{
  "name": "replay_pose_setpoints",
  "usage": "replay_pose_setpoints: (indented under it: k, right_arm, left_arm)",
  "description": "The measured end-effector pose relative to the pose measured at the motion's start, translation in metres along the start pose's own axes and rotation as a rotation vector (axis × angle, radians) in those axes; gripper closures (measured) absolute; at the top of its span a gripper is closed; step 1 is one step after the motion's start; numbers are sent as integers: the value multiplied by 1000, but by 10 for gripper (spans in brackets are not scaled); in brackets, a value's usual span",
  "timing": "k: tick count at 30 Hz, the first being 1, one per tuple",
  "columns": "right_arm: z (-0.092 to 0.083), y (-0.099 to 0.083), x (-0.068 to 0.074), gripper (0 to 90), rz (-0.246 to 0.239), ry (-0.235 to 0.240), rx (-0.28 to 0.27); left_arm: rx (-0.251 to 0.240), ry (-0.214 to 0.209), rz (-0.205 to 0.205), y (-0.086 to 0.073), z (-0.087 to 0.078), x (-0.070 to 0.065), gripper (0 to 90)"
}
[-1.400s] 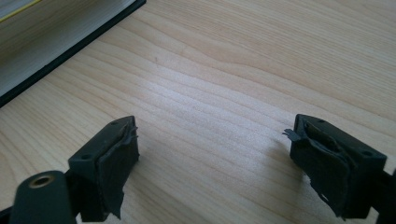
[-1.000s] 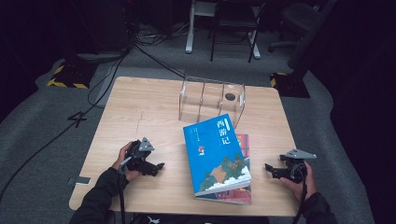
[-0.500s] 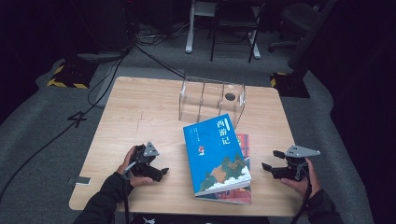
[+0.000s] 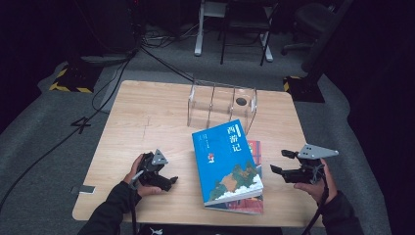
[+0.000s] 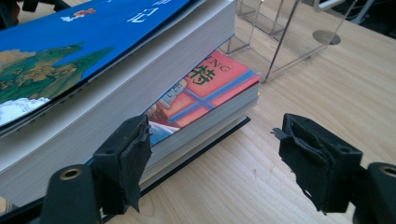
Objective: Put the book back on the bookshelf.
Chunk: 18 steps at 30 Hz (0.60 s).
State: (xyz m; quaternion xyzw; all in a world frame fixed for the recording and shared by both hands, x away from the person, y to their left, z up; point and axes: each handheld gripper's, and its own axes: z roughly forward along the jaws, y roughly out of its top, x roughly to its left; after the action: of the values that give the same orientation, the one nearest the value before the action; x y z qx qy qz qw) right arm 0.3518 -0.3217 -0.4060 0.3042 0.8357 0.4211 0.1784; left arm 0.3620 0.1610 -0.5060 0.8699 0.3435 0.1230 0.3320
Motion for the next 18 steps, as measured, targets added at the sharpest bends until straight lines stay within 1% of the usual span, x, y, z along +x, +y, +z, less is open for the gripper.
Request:
replay_pose_setpoints:
  k: [1, 3, 5, 7, 8, 11, 14, 18]
  right_arm:
    - [1, 1, 1, 255, -7, -3, -2]
    - [2, 5, 3, 258, -9, 10, -10]
    - [4, 9, 6, 258, -21, 7, -7]
    - [4, 11, 7, 258, -21, 12, -11]
    - [5, 13, 8, 258, -22, 21, -15]
    - [6, 19, 13, 257, -37, 29, -25]
    - [8, 25, 18, 257, -42, 38, -36]
    - [11, 32, 25, 255, -54, 67, -43]
  left_arm:
    - [0, 0, 0, 0, 0, 0, 7]
    - [0, 0, 0, 0, 0, 0, 7]
    - [-2, 1, 0, 0, 0, 0, 6]
    - [-1, 1, -1, 0, 0, 0, 6]
    - [2, 1, -1, 0, 0, 0, 6]
    - [2, 1, -2, 0, 0, -1, 5]
    - [1, 1, -1, 0, 0, -1, 5]
    - [-1, 1, -3, 1, 1, -1, 3]
